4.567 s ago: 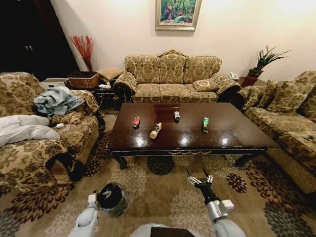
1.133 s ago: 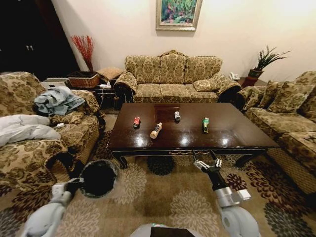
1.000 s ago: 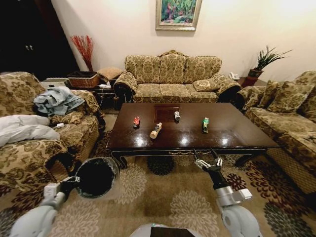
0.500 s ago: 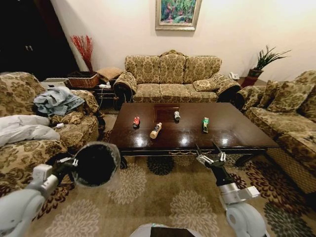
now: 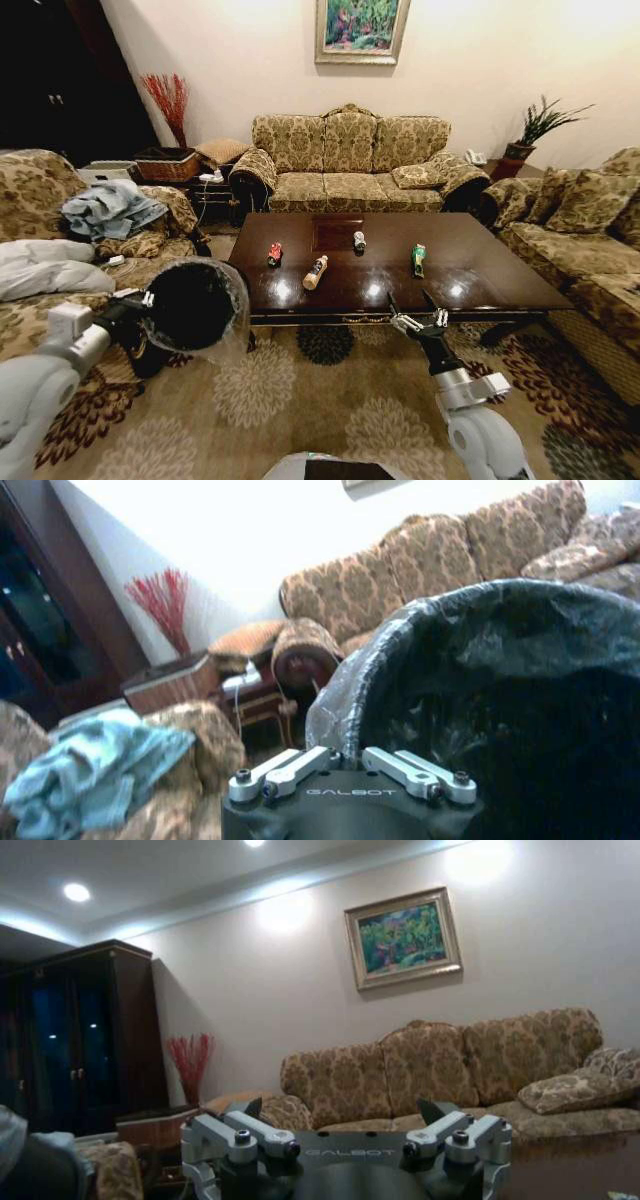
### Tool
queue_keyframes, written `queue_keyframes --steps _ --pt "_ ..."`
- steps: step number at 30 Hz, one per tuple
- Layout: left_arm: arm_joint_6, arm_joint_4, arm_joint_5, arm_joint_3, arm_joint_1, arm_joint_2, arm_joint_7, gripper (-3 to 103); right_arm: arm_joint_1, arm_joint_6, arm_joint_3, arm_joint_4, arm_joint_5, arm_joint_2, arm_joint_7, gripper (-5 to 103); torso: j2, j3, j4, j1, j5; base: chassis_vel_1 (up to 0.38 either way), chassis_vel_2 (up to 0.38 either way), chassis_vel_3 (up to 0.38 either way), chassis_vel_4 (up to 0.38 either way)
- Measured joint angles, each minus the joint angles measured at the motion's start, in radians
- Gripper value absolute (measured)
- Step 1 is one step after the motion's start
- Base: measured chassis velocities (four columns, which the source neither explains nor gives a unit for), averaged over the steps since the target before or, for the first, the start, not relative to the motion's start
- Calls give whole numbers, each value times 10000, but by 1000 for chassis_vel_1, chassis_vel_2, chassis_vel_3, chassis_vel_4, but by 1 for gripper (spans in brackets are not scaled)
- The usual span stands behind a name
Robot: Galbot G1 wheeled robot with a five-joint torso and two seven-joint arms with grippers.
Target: Move to the front of the table and place the trash on the table into the trash bin.
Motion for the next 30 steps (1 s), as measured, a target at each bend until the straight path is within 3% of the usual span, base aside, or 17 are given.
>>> queue_keyframes --steps 12,23,30 --pt "-302 929 -121 304 -977 569 -198 0 250 138 -447 -236 -332 230 70 100 -5 5 1 12 4 -205 202 213 -202" --pt "-584 1386 -125 426 -1243 792 -230 0 711 -193 -889 -434 -798 593 165 100 4 -6 12 -15 1 26 -11 -13 5" --pt "-603 1381 -24 830 -1424 675 -225 0 718 -166 -894 -596 -829 656 166 100 0 1 0 3 7 32 42 -44 -75"
